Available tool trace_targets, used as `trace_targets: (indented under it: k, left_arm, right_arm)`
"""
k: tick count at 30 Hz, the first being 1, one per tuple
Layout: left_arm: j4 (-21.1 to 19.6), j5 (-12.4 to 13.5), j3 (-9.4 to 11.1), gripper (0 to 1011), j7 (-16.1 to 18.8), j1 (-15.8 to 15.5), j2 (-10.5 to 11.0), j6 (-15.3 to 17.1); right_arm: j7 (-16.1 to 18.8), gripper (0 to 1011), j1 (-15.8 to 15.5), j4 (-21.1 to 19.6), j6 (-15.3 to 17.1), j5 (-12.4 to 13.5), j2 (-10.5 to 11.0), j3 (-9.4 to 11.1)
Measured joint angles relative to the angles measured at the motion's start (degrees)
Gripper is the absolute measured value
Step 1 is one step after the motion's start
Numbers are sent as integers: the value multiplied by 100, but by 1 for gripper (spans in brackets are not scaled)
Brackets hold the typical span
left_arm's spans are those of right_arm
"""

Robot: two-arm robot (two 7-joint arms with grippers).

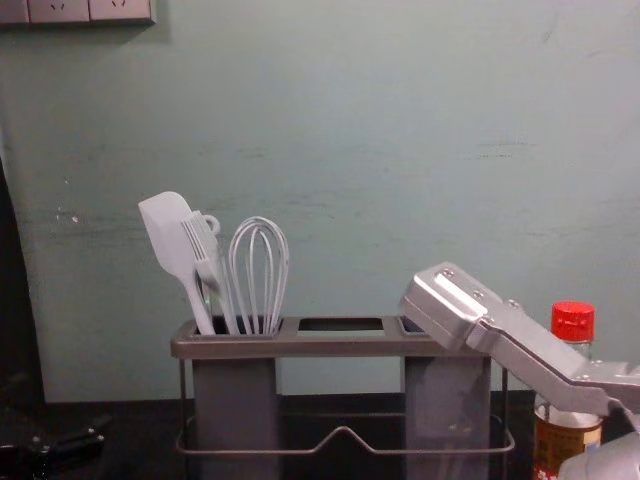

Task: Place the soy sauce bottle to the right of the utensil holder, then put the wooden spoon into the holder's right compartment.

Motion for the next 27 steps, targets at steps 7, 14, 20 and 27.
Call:
trace_targets:
  k: [7, 14, 20, 27]
  left_arm:
    - [0, 0, 0, 1011, 0, 0, 0, 0]
    - [0, 0, 0, 1011, 0, 0, 0, 0]
    - [0, 0, 0, 1011, 0, 0, 0, 0]
    - [0, 0, 0, 1012, 0, 0, 0, 0]
  right_arm:
    - [19, 1004, 11, 47, -9, -12, -54, 2]
    - [25, 1004, 25, 70, 9, -55, -75, -20]
    - [23, 1004, 27, 70, 16, -68, -75, -23]
    - [21, 1004, 26, 70, 17, -62, -74, -22]
